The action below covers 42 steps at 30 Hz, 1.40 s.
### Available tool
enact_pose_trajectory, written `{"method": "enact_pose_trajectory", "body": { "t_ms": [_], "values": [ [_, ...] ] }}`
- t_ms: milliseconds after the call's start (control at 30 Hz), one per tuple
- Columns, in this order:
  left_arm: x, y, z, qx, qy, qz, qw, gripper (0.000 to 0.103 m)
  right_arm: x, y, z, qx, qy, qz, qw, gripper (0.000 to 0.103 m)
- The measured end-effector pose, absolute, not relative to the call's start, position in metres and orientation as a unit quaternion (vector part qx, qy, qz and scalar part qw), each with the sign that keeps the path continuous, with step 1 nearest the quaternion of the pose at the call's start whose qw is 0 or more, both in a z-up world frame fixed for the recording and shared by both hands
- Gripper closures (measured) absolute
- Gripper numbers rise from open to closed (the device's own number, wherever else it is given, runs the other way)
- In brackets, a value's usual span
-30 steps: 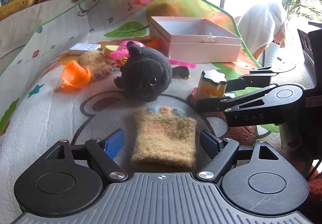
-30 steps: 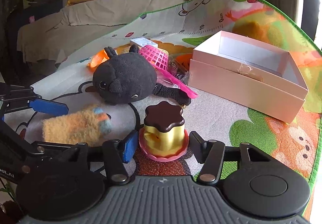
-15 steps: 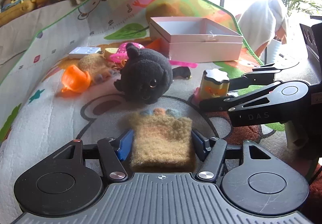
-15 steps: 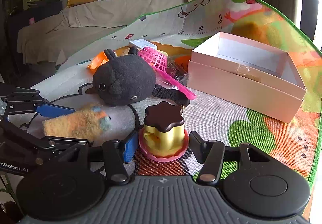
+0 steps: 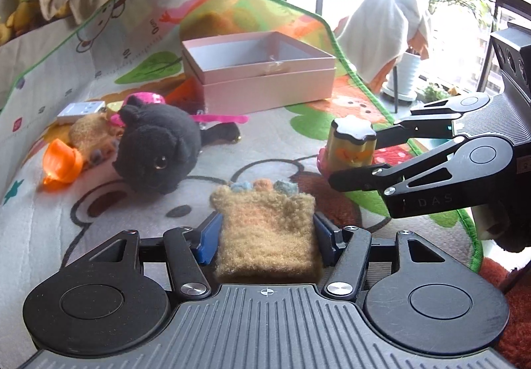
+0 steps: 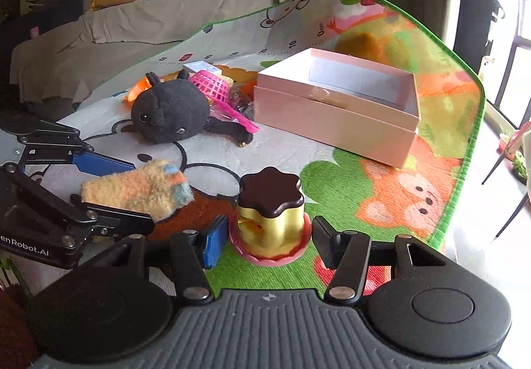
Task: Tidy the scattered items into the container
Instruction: 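Carry the mitten with the left tool while the right tool carries the pudding toy into the pink box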
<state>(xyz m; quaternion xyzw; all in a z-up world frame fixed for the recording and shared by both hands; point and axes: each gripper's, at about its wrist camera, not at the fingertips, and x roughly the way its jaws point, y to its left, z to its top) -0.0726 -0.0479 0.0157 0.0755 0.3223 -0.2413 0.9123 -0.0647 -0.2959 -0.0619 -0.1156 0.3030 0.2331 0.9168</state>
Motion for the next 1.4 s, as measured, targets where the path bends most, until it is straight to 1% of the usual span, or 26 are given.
{"method": "enact_pose_trajectory", "body": {
  "t_ms": [333, 467, 567, 733, 900, 1067, 1100, 1167, 1200, 1233, 1333, 1400],
  "values": [
    [-0.068, -0.069, 0.014, 0.098, 0.328, -0.259, 0.903, 0.039, -0.072, -0.316, -0.065, -0.099, 0.308, 0.214, 0.922, 0.047],
    [-0.07, -0.073, 0.017, 0.11, 0.324, -0.264, 0.902, 0.041, -0.074, -0.318, -0.062, -0.1, 0.301, 0.215, 0.924, 0.047],
    [-0.071, -0.077, 0.024, 0.121, 0.315, -0.271, 0.902, 0.042, -0.075, -0.321, -0.057, -0.109, 0.294, 0.216, 0.925, 0.047],
    [-0.059, -0.086, 0.049, 0.149, 0.277, -0.277, 0.908, 0.042, -0.067, -0.326, -0.045, -0.126, 0.272, 0.21, 0.931, 0.047],
    [-0.012, -0.099, 0.084, 0.17, 0.229, -0.29, 0.913, 0.042, -0.017, -0.33, -0.01, -0.142, 0.21, 0.196, 0.947, 0.047],
    [0.076, -0.107, 0.107, 0.155, 0.187, -0.272, 0.931, 0.041, 0.09, -0.34, 0.029, -0.075, 0.199, 0.199, 0.957, 0.047],
    [0.095, -0.109, 0.108, 0.149, 0.183, -0.269, 0.934, 0.041, 0.115, -0.341, 0.034, -0.059, 0.204, 0.199, 0.957, 0.047],
    [0.129, -0.115, 0.107, 0.147, 0.159, -0.255, 0.942, 0.035, 0.16, -0.342, 0.036, -0.026, 0.216, 0.202, 0.955, 0.045],
    [0.144, -0.119, 0.104, 0.154, 0.148, -0.247, 0.945, 0.021, 0.178, -0.343, 0.035, -0.011, 0.22, 0.198, 0.955, 0.035],
    [0.16, -0.123, 0.101, 0.162, 0.15, -0.246, 0.944, 0.009, 0.192, -0.344, 0.033, 0.001, 0.222, 0.188, 0.957, 0.031],
    [0.191, -0.122, 0.096, 0.14, 0.197, -0.26, 0.935, 0.009, 0.209, -0.347, 0.025, 0.02, 0.23, 0.168, 0.958, 0.031],
    [0.19, -0.112, 0.095, 0.126, 0.215, -0.264, 0.932, 0.008, 0.209, -0.35, 0.02, 0.017, 0.228, 0.162, 0.96, 0.031]
  ]
}}
